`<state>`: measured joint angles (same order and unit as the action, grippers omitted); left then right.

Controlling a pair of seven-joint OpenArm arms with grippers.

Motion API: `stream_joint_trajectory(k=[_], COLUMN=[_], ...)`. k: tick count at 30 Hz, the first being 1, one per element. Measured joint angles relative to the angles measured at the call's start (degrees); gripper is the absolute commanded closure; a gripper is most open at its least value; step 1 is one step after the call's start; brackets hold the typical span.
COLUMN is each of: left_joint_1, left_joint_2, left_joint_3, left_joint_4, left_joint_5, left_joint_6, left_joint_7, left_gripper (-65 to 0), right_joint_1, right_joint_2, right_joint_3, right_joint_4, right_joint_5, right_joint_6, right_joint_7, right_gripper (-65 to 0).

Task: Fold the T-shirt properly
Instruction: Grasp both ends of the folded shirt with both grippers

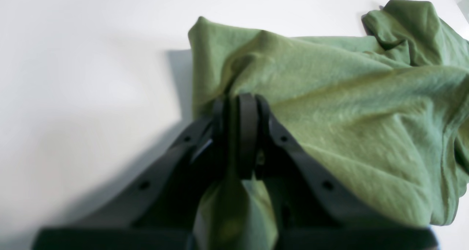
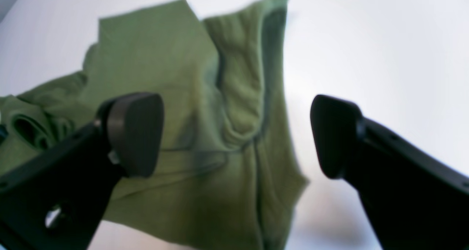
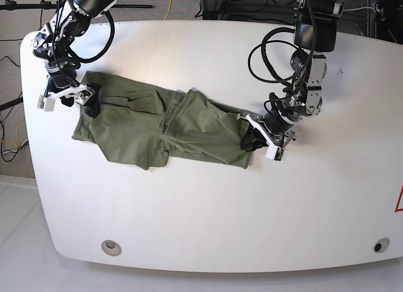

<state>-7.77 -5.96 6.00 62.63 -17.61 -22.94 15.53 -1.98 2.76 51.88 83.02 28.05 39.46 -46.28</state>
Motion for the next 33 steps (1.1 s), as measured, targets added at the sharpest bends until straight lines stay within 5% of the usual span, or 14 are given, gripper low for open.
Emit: stream_joint_trajectory(k=[15,23,27,31,33], left_joint_1=[0.0,0.0,0.0,0.0,0.0], left_joint_2=[-0.1,-0.1,-0.1,-0.1,-0.1], left_joint_3=[0.0,0.0,0.0,-0.1,-0.1], left_joint_4=[0.0,0.0,0.0,0.0,0.0], left_joint_5=[0.0,0.0,-0.2,-0.2,-0.2], left_joint_6=[0.0,0.0,0.0,0.0,0.0], left_joint_7=[0.0,0.0,0.0,0.0,0.0], left_gripper=[0.0,0.0,0.0,0.0,0.0], right_joint_1=[-1.7,-1.0,-1.1,-1.1,-1.1], right_joint_2=[0.4,-2.3,-2.4,-2.1,-2.1], right_joint_3=[-4.6,-6.6,-7.0,-7.0,-6.9], right_joint_4=[-2.8,-2.8,-2.8,-2.8,-2.9], right_joint_5=[2.1,2.3,2.2,1.5,0.7], right_joint_6=[0.3,0.7,0.8,0.3,-0.4], right_joint_7=[3.8,3.9,3.9,3.2,2.8], right_gripper=[-59.3,-57.6,-41.2,-7.6,0.0])
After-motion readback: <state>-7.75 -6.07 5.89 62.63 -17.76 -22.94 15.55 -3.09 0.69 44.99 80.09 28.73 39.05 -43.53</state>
